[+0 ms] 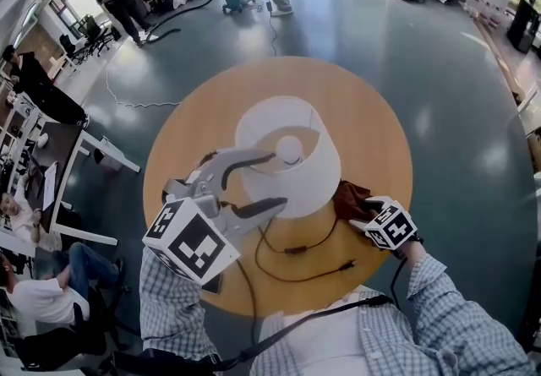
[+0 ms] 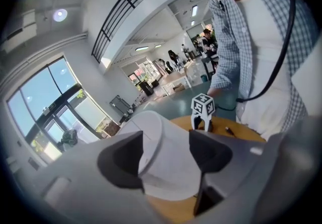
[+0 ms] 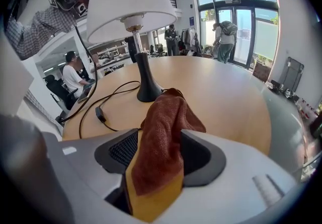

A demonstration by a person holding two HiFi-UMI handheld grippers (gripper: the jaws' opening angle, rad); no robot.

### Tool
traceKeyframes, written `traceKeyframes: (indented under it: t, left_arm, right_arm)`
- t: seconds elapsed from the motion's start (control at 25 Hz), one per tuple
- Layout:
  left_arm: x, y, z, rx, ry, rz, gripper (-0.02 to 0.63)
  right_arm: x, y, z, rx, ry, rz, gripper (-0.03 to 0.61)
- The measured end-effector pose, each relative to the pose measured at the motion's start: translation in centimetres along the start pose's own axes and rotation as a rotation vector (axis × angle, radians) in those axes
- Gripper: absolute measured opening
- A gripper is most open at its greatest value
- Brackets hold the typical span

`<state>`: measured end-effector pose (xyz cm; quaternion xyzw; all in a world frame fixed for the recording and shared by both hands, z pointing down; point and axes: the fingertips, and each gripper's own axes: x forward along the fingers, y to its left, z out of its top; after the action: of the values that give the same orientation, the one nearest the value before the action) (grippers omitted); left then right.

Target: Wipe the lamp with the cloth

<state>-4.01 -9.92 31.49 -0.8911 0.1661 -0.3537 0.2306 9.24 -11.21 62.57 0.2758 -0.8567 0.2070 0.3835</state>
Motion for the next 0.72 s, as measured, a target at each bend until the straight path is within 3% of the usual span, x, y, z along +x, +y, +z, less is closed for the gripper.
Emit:
traceKeyframes:
  t: [0.24,0.32,0.44,0.56,0.6,0.72]
  left_arm:
    - [-3.8,1.5,0.4,-0.087,-0.122,0.137,0.279]
    - [-5.0,1.4,-0.2,-0.123,-0.151,0.178,0.251]
    - [-6.3,0.8,-1.4,-0.216,-0.190,0.245,0.137]
    - [-7.1,0.1,-2.7,-0.380,-0.259,0.324,0.025]
    - [-7.2,-0.2,-3.1,-0.425,-0.288,0.344,0.006]
    - [-6.5,-1.9,-3.8,-0.527,-0.362,0.365,0.005]
  right_arm:
    - [-3.1,-1.2,1.5,0.024,-0.107,-0.051,0.265]
    - [-4.6,-1.0,2.6,0.031,-0.164,-0.060,0.248]
    - [-6.8,0.0,4.2,0.033,-0.250,-0.066,0.187]
    - [-8.9,0.9,5.9,0.041,-0.359,-0.107,0.101]
    - [-9.5,1.2,6.5,0.038,-0.401,-0.126,0.026]
    - [-10.1,2.6,7.1,0.020,-0.462,-0.125,0.003]
